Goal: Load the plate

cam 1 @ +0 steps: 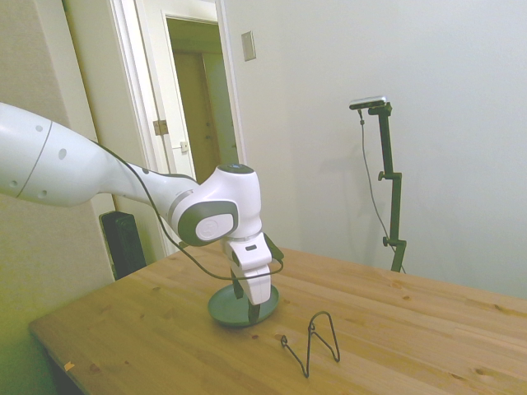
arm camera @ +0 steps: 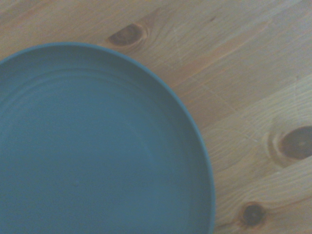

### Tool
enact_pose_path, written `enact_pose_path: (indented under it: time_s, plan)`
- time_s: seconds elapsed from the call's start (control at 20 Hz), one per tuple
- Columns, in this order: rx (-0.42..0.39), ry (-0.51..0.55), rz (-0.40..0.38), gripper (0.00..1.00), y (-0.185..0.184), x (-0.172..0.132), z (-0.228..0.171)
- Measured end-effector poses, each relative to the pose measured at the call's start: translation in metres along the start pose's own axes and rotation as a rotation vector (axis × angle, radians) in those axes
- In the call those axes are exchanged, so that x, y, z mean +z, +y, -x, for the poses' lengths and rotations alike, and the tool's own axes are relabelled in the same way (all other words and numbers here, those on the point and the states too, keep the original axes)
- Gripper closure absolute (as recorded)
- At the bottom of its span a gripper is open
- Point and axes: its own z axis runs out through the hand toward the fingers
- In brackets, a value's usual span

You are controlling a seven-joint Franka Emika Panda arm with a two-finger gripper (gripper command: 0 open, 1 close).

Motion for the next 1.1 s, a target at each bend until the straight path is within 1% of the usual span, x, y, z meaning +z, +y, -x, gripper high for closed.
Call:
enact_pose_path:
  time_s: [0.2, 0.65, 0.7, 1.1]
  plan:
    - [0.005, -0.007, 0.009, 0.00, -0.005, 0.018, -0.002]
    - [0.002, -0.017, -0.004, 0.00, -0.016, 0.035, 0.002]
    - [0.002, -0.020, -0.001, 1.00, -0.017, 0.038, 0.002]
    - [-0.033, -0.041, -0.019, 1.00, -0.021, 0.047, 0.000]
